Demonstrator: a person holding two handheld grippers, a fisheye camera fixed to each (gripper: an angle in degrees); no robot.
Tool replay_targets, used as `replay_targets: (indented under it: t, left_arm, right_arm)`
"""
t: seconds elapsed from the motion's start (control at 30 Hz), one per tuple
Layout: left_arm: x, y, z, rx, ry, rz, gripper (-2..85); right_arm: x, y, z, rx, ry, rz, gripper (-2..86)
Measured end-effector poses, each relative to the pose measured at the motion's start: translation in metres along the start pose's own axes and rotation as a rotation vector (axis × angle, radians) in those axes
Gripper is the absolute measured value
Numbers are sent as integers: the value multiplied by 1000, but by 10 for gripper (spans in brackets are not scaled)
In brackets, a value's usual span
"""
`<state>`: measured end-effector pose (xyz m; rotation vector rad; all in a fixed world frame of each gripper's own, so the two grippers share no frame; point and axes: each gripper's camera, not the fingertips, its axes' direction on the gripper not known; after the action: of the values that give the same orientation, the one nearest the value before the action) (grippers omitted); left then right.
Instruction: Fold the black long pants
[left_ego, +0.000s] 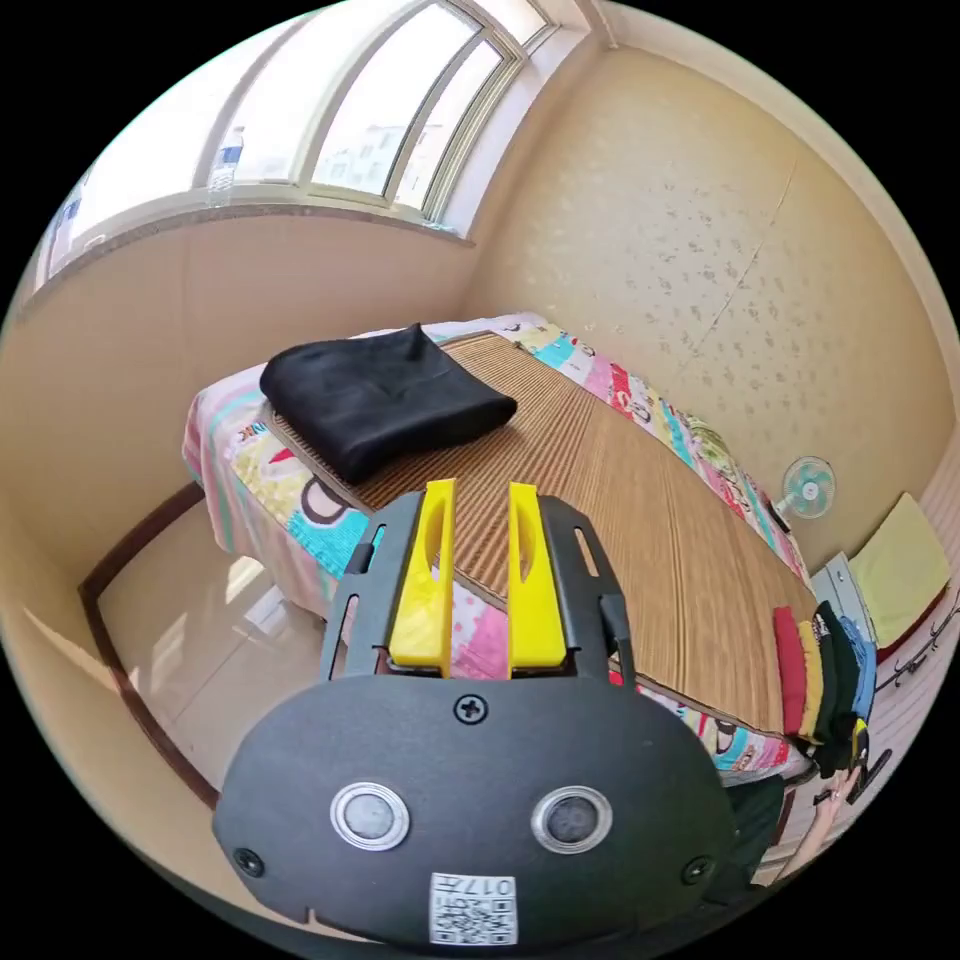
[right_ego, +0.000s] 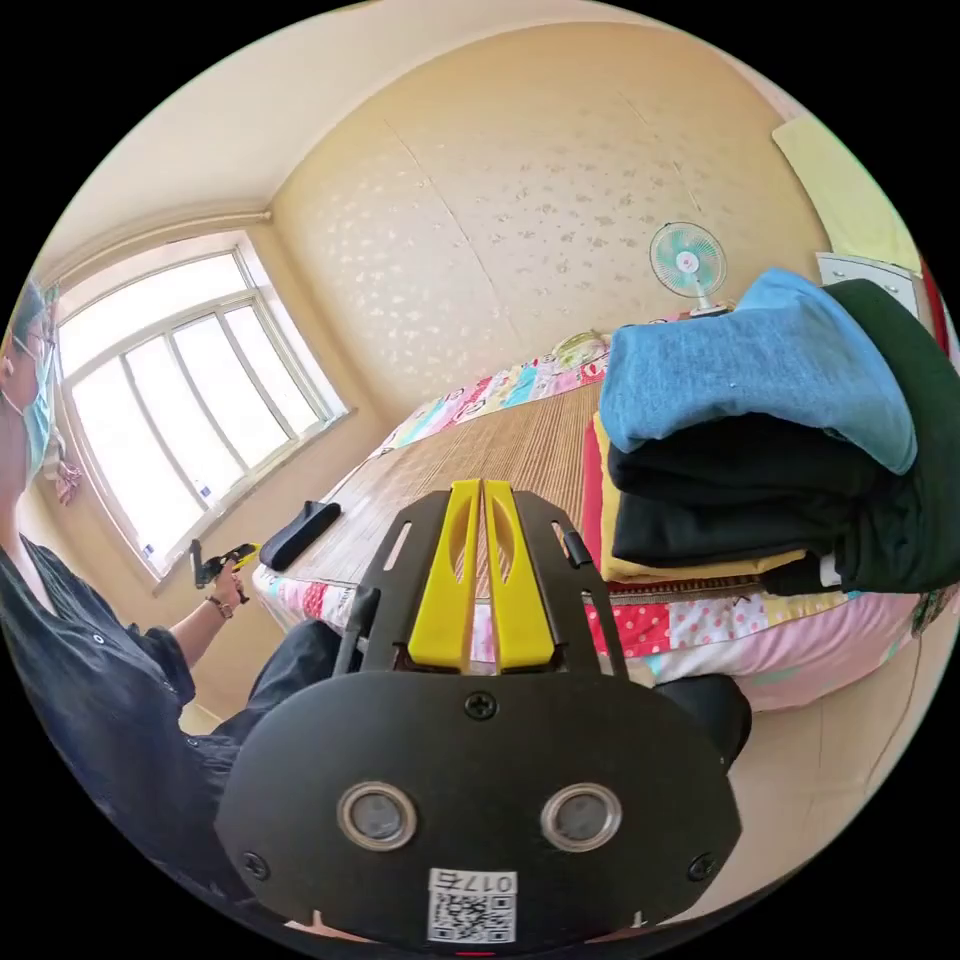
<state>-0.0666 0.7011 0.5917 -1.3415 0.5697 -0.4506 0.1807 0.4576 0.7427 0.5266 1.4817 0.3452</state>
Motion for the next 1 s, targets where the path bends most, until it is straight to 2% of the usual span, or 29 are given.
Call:
replay_targets:
  t: [0.1, 0.2, 0.3, 0.4, 0.47, 0.53, 0.7, 0.87, 1.0]
  left_arm:
    - [-29, -41, 46, -124, -48, -5, 132]
    - [-41, -61, 87, -200, -115, 33, 134]
    - [-37, -72, 119, -277, -221, 69, 106]
    - [-28, -88, 127, -301, -212, 67, 71]
    - [-24, -99, 122, -278, -88, 46, 49]
    - [-10, -111, 117, -248, 158, -3, 42]
    - [108, -96, 124, -255, 377, 156, 39]
    - [241, -23, 139, -355, 600, 321, 37]
    - [339, 83, 110, -456, 805, 546, 38]
  right_arm:
    - [7, 4, 9, 27, -184, 77, 3]
    - [7, 14, 27, 36, -223, 126, 3]
    - [2, 23, 50, -8, -283, 155, 3]
    - [1, 28, 58, -36, -303, 171, 3]
    - [4, 31, 54, -35, -286, 181, 3]
    - [9, 33, 49, -29, -268, 190, 4]
    - [20, 41, 39, 20, -292, 239, 4]
    - [17, 42, 24, 17, -260, 209, 4]
    - [19, 44, 2, 0, -180, 181, 3]
